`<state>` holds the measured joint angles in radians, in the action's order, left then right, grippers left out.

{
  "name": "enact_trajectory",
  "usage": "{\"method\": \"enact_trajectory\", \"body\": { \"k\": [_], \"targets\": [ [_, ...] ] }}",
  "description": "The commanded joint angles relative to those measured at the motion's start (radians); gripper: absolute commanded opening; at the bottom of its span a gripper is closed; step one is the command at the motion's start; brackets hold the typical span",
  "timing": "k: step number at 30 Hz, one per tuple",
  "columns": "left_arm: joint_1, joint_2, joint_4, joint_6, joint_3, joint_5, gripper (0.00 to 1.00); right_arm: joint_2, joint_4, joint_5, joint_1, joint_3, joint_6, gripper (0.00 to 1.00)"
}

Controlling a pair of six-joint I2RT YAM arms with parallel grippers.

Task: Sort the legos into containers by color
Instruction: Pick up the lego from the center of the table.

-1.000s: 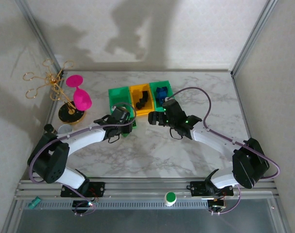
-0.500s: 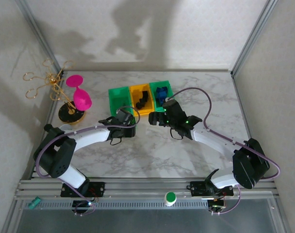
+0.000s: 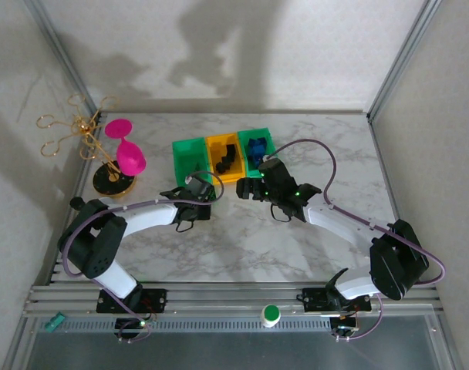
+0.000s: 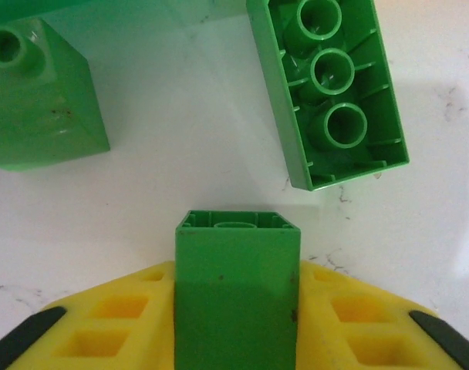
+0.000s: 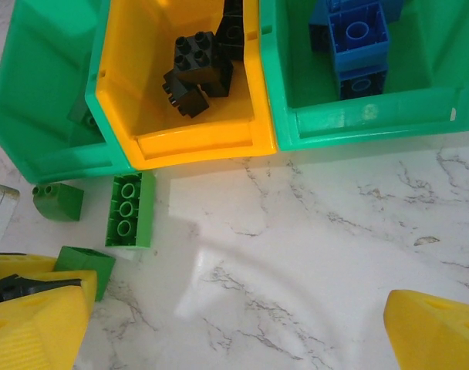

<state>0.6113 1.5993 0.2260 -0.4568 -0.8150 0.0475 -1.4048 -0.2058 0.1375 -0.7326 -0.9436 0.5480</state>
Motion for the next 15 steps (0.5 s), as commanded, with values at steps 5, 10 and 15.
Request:
{"method": "enact_trajectory", "body": {
  "k": [5, 10, 15],
  "targets": [
    [0.0, -0.079, 0.055, -0.014, -0.058, 0.094, 0.29, 0.011, 0.001, 0.024, 0.01, 0.003, 0.009, 0.99],
    [-0.057, -0.096, 0.081, -0.013, -0.166, 0.14, 0.28, 0.001, 0.009, 0.011, 0.01, -0.012, 0.007, 0.99],
    [-0.123, -0.056, 0.055, -0.015, -0.251, 0.148, 0.28, -0.001, 0.055, -0.02, 0.009, 0.004, 0.005, 0.99]
  ]
}}
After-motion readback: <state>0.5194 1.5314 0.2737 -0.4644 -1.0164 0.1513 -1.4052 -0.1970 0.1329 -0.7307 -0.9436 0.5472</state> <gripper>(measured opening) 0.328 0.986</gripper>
